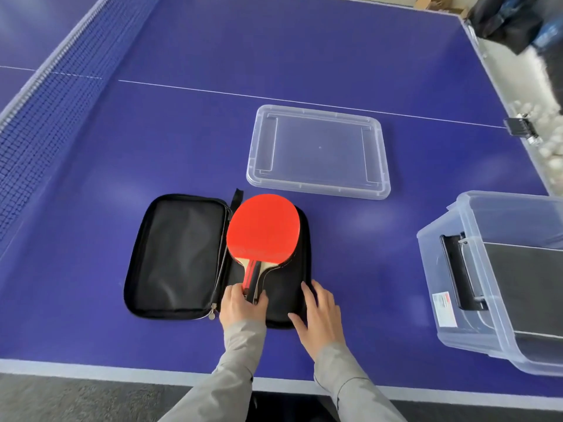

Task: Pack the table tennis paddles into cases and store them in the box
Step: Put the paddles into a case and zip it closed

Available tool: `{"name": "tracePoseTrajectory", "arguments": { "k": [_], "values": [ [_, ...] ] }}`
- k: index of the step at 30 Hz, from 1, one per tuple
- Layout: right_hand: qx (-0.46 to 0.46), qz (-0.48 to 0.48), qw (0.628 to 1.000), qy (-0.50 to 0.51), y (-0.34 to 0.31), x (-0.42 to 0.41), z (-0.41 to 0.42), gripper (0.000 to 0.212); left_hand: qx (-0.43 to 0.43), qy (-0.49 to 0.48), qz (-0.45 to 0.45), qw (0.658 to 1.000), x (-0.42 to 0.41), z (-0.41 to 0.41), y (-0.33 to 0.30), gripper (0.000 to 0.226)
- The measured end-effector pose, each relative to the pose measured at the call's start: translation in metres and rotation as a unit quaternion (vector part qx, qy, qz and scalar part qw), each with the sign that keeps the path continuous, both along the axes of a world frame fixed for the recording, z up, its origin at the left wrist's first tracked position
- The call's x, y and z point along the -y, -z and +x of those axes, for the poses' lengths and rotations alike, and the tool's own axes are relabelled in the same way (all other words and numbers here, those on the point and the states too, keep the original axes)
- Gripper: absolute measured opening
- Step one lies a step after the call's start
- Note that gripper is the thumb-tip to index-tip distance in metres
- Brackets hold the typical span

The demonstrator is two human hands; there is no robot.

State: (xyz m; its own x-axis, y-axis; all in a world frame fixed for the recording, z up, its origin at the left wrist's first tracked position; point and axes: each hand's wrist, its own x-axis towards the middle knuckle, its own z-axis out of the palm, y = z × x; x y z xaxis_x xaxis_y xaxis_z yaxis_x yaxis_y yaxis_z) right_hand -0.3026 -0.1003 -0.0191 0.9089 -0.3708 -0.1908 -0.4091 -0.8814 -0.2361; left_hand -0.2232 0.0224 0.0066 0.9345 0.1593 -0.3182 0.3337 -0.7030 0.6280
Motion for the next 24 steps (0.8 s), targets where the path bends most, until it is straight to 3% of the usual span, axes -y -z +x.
{"name": "tracePoseTrajectory", "arguments": {
  "k": [12,19,24],
  "values": [
    [0.012,0.018,1.000,0.008,0.005,-0.001,-0.001,0.071,-0.020,-0.012,-0.006,1.000,0.023,-0.008,0.021,0.030],
    [0.008,0.044,0.999,0.016,0.006,-0.001,-0.003,0.067,-0.045,0.028,-0.027,0.998,0.014,-0.006,0.022,0.035],
    [-0.004,0.090,0.996,0.028,-0.002,0.001,-0.004,0.067,-0.043,0.057,-0.067,0.995,-0.022,0.006,0.011,0.054]
  ]
}}
